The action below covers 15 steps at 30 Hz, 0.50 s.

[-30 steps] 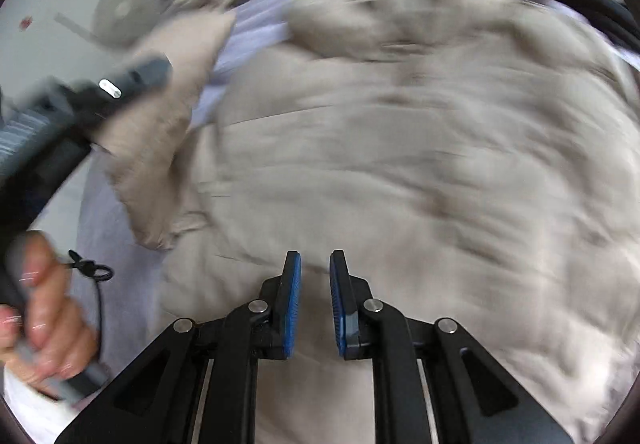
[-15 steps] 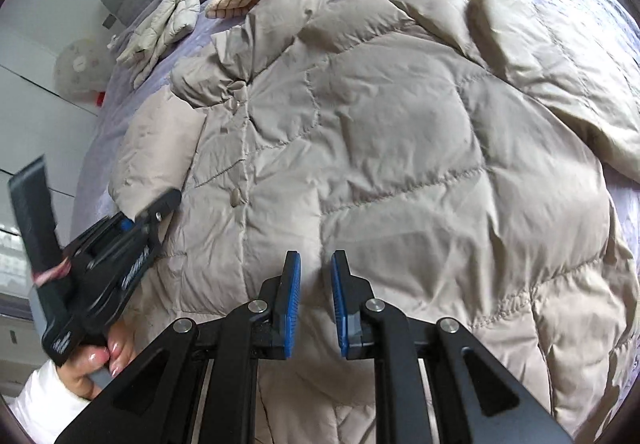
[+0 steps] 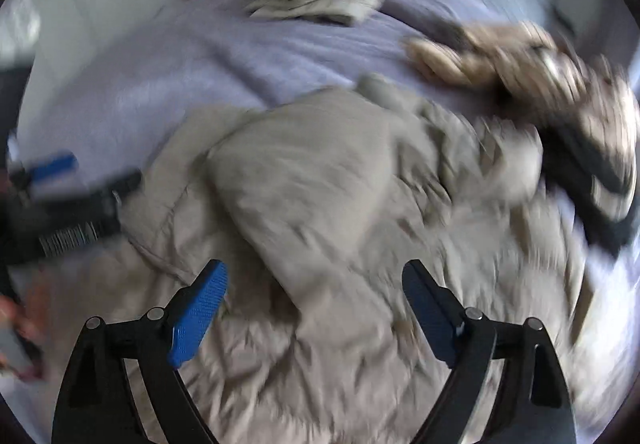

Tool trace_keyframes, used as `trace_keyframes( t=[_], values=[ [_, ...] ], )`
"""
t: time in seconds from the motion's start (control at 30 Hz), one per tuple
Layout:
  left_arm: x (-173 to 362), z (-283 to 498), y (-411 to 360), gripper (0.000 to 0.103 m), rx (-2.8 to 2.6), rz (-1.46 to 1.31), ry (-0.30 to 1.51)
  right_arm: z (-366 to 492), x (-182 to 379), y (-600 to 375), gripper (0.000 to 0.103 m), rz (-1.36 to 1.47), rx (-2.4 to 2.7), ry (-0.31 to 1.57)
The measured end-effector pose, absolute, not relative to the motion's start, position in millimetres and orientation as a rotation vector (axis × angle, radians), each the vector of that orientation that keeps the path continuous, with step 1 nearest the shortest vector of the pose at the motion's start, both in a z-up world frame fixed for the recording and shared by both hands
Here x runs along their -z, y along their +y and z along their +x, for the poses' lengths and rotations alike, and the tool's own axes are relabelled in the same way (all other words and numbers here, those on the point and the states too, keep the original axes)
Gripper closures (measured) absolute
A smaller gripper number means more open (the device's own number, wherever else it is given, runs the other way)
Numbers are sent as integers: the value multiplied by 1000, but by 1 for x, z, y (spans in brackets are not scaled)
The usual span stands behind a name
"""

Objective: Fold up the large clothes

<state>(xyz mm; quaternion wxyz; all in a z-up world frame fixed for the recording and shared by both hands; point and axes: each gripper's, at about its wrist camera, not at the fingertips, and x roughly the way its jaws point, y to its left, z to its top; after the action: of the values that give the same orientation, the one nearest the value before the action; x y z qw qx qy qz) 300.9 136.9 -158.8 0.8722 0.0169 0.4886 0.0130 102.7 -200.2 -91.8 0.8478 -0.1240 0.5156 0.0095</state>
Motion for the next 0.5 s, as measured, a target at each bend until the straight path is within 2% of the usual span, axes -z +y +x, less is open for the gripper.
trace_keyframes(
  t=[0.1, 0.13, 0.17, 0.23, 0.33, 0.4, 0.43, 0.5],
  values=[
    [185, 310, 143, 0, -50, 51, 1068, 130, 120, -179, 12, -443, 85, 1100],
    [194, 310, 139, 0, -49, 87, 1074, 135, 124, -182, 17, -454, 120, 1092],
    [198, 310, 134, 0, -46, 107, 1078, 143, 122, -191, 44, -405, 149, 1069],
    [204, 307, 131, 0, -28, 117, 1081, 139, 112, -222, 85, -234, 173, 1058],
    [208, 307, 130, 0, -19, 97, 1088, 120, 107, -296, 85, 171, 244, 1059],
    [209, 309, 131, 0, -9, 86, 1101, 109, 113, -339, 76, 425, 303, 1077],
    [208, 309, 130, 0, -9, 90, 1103, 101, 113, -358, 63, 520, 350, 1073],
    [206, 312, 128, 0, -9, 111, 1098, 86, 102, -381, 61, 595, 443, 1022]
  ],
)
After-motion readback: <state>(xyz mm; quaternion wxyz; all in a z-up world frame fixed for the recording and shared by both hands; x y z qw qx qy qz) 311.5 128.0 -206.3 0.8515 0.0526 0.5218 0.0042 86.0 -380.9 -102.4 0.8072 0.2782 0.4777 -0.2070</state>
